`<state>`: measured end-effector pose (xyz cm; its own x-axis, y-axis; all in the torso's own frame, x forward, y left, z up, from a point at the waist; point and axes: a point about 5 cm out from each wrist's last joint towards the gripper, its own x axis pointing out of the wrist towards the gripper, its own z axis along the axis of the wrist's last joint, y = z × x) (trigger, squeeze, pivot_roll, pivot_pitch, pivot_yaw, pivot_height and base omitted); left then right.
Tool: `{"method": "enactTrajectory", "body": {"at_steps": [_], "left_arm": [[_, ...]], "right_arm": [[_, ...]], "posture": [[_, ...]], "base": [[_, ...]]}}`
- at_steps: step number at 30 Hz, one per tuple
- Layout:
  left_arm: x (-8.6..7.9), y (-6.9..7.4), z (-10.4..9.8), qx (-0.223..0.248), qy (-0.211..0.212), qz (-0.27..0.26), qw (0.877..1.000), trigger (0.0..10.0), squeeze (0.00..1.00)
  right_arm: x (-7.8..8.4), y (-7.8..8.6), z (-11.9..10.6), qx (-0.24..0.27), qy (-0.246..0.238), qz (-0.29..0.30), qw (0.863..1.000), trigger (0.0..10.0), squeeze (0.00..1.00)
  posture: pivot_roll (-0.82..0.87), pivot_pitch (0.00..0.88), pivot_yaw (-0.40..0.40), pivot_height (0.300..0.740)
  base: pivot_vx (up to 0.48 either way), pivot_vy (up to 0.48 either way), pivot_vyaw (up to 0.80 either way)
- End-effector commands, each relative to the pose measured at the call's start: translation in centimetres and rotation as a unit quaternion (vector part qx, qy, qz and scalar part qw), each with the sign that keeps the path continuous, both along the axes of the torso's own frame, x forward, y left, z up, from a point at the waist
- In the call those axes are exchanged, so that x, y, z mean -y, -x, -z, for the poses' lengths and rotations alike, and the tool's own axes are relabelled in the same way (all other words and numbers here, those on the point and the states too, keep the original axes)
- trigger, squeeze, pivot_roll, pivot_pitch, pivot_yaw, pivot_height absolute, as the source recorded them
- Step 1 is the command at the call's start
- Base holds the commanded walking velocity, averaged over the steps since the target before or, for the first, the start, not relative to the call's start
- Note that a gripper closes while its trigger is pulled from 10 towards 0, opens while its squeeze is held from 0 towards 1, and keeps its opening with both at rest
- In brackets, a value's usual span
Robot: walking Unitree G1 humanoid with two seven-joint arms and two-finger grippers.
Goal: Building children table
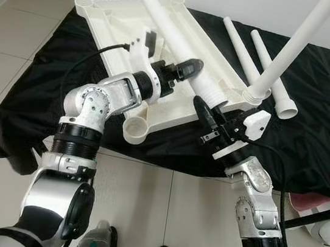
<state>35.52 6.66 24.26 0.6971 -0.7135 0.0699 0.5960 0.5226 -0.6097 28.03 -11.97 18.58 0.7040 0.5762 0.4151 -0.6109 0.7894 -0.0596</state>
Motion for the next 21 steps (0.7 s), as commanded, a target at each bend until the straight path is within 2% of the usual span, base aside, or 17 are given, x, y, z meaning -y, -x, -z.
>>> {"method": "enactTrajectory", "body": {"at_steps": [1, 11, 14, 21], "left_arm": [[0.1, -0.2, -0.1, 0.007, -0.008, 0.006, 1.000, 10.0, 0.00], [-0.8, -1.7, -0.8, 0.012, 0.001, -0.021, 1.000, 10.0, 0.00], [-1.1, -2.3, -1.4, -0.006, 0.026, -0.031, 0.999, 10.0, 0.00], [-1.3, -2.6, -1.5, -0.012, 0.029, -0.040, 0.999, 10.0, 0.00]], "right_arm": [[0.3, 0.0, -0.5, 0.021, -0.001, 0.009, 1.000, 10.0, 0.00], [-0.4, 0.8, 0.0, 0.011, 0.009, -0.027, 1.000, 10.0, 0.00], [-0.6, 1.0, 0.2, 0.009, 0.015, -0.032, 0.999, 10.0, 0.00], [-0.6, 1.0, 0.3, 0.009, 0.018, -0.031, 0.999, 10.0, 0.00]], "posture": [[0.04, 0.067, -0.025, 0.740], [0.04, 0.062, -0.027, 0.740], [0.04, 0.061, -0.025, 0.740], [0.03, 0.059, -0.022, 0.740]], "base": [[0.000, 0.000, 0.00], [0.000, 0.000, 0.00], [0.000, 0.000, 0.00], [0.000, 0.000, 0.00]]}}
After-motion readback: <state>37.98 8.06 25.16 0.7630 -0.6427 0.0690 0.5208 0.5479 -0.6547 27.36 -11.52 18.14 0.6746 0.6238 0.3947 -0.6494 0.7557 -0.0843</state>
